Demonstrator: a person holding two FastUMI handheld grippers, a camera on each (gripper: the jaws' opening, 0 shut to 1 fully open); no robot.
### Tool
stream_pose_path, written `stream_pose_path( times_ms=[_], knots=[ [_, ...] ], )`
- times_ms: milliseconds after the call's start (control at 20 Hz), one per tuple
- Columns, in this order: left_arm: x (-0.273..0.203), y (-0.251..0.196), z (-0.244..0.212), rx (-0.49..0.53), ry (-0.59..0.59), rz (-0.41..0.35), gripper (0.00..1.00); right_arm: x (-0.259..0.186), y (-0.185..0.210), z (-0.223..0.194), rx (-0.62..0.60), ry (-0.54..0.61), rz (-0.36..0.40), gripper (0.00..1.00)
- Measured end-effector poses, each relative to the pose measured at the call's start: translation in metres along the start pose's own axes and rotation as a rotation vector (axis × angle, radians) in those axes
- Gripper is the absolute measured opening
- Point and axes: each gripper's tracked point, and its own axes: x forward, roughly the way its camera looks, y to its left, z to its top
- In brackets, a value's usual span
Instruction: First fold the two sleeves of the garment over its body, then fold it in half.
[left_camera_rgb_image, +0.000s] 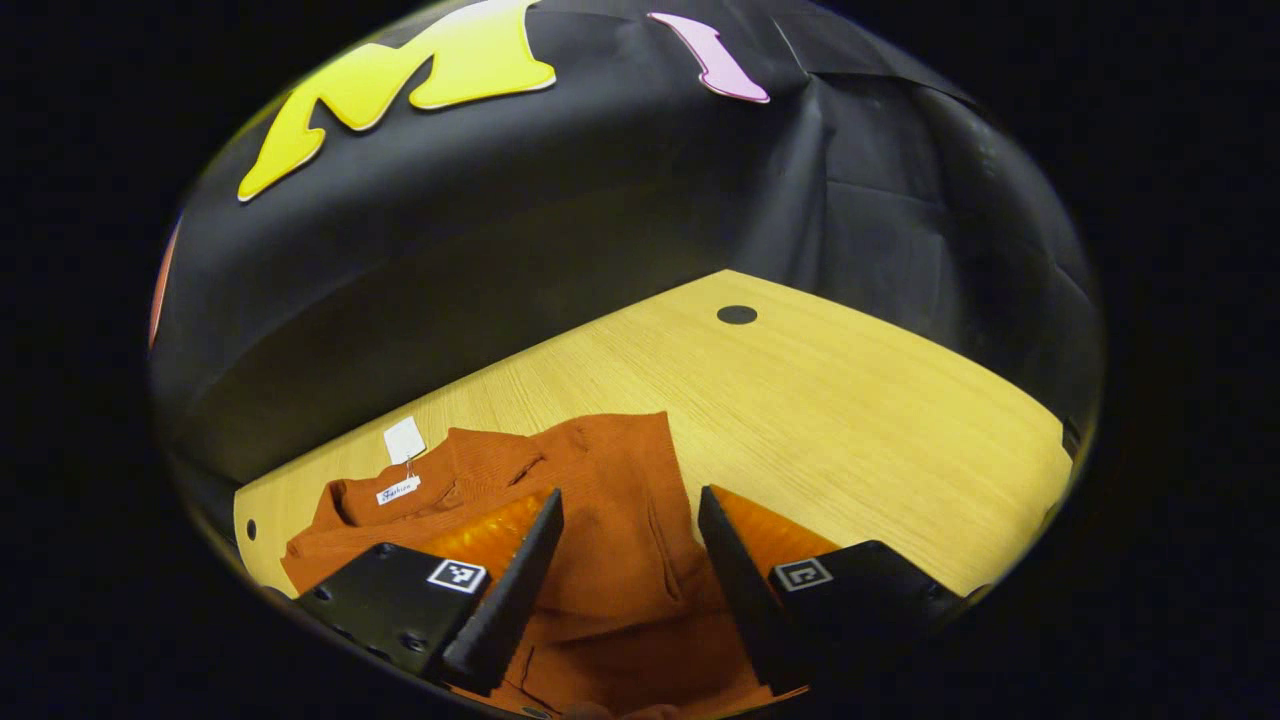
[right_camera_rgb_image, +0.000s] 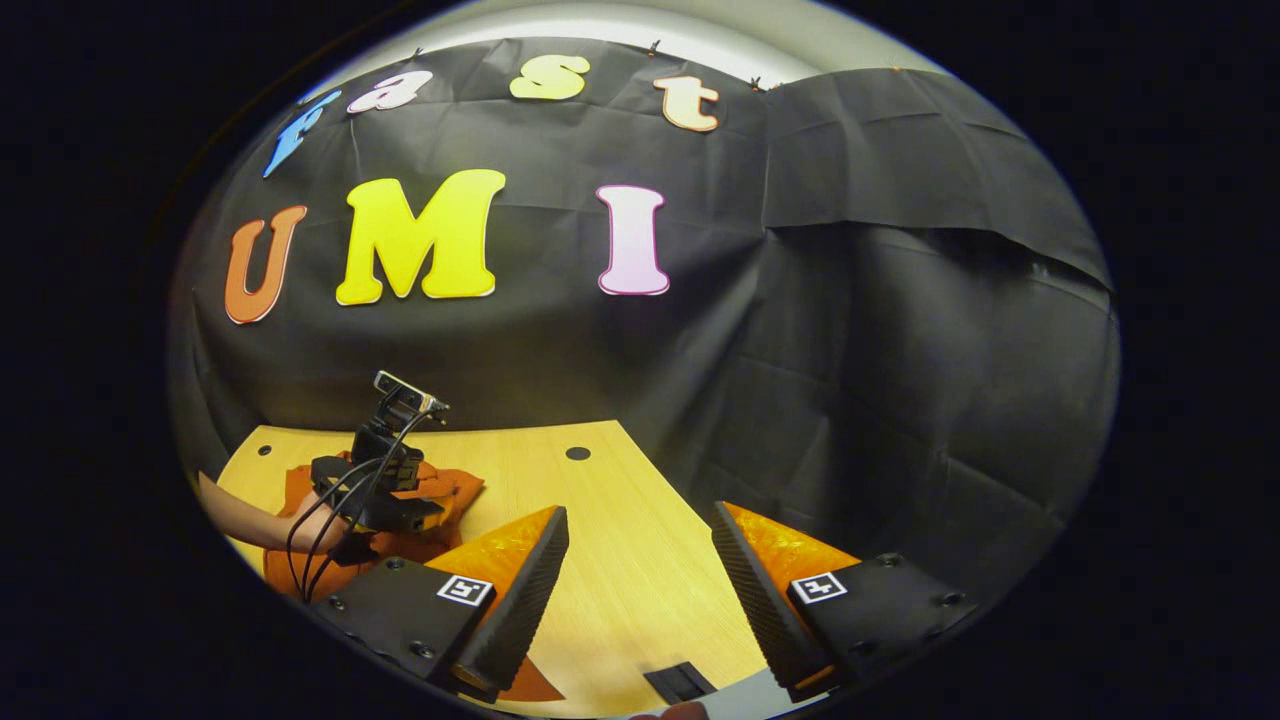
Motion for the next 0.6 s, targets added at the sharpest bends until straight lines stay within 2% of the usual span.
stream_pose_path(
  times_ms=[100,350,600],
  knots=[
    [-0.018,0.012,0.014,-0.058,-0.044,0.029,0.98,0.004,0.014,0.007,-0.003,-0.019,0.031,0.92],
    [-0.087,0.064,0.055,-0.205,-0.176,0.126,0.98,0.026,0.068,0.038,0.015,-0.095,0.142,0.93],
    [-0.177,0.11,0.096,-0.254,-0.327,0.207,0.98,0.032,0.145,0.07,0.014,-0.176,0.317,0.93]
  ],
)
